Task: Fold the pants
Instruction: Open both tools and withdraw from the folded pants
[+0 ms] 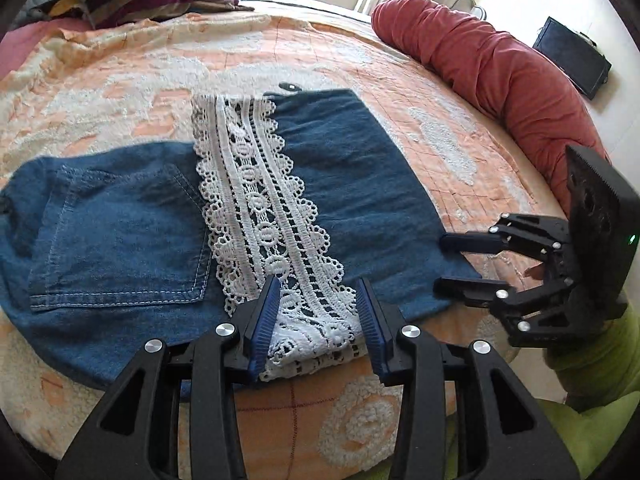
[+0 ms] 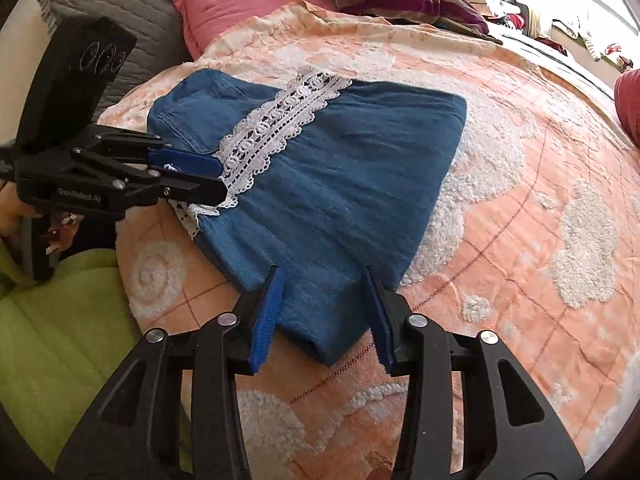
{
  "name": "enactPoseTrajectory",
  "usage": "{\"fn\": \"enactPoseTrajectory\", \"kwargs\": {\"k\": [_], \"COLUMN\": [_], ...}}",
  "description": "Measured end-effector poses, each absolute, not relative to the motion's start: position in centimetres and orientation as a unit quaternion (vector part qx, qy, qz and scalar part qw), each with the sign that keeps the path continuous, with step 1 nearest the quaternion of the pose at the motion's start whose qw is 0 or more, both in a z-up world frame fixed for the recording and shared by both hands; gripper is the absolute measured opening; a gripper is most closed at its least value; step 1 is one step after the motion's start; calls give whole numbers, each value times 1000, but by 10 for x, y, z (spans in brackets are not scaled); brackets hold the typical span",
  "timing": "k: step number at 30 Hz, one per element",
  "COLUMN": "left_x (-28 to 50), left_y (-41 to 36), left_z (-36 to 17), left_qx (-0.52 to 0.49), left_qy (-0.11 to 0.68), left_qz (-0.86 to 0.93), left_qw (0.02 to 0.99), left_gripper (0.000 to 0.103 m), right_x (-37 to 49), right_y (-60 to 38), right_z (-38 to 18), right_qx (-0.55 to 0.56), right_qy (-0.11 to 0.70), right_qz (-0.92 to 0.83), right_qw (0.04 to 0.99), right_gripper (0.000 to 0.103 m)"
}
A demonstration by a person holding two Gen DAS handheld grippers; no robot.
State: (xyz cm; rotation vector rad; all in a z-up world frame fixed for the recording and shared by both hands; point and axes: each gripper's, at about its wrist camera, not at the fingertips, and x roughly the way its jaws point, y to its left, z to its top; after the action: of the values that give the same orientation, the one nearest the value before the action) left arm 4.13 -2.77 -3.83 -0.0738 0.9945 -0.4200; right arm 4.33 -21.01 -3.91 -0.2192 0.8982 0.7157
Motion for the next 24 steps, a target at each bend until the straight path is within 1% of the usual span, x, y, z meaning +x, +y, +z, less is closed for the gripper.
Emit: {"fn": "enactPoseTrajectory", "kwargs": {"k": [1,2,3,7,9,11,12,13,14,16,18,24], "left_x": [39,37,36,31,32,34,36,37,38,38,38,37], "left_y": [-27,-27,-26,-33,-40,-48,-52,-55,-58,-61,-61,-55], "left_z": [-34,-29,-25,-11,-12,-19,-22,-29,-36,-42,-41,-42], "left_qx": [-36,-38,-37,-22,-6,14,21,29,35,48,46,31], "left_qy": [466,458,451,426,429,440,447,460,472,476,474,474], "left_qz": [-200,-199,-198,-196,-190,-183,-182,-181,-179,-177,-182,-190], "left_qw": [861,866,869,883,883,879,876,869,863,860,860,859], "left_gripper": [39,41,43,43,44,44,44,44,44,45,48,48], "right_x": [43,44,47,68,80,94,100,106,113,124,138,170], "right_y": [-214,-217,-220,-224,-219,-208,-202,-195,-187,-176,-165,-151], "right_z": [-32,-25,-20,-1,4,8,9,10,10,10,7,-10], "right_qx": [-104,-103,-98,-80,-85,-95,-101,-107,-114,-117,-122,-132], "right_qy": [413,403,394,370,360,355,355,355,358,358,368,391], "right_qz": [333,329,326,316,314,317,322,326,330,338,336,324], "right_qw": [841,848,854,870,874,874,872,869,866,863,859,851], "right_gripper": [57,58,59,60,61,61,59,49,46,46,46,46]}}
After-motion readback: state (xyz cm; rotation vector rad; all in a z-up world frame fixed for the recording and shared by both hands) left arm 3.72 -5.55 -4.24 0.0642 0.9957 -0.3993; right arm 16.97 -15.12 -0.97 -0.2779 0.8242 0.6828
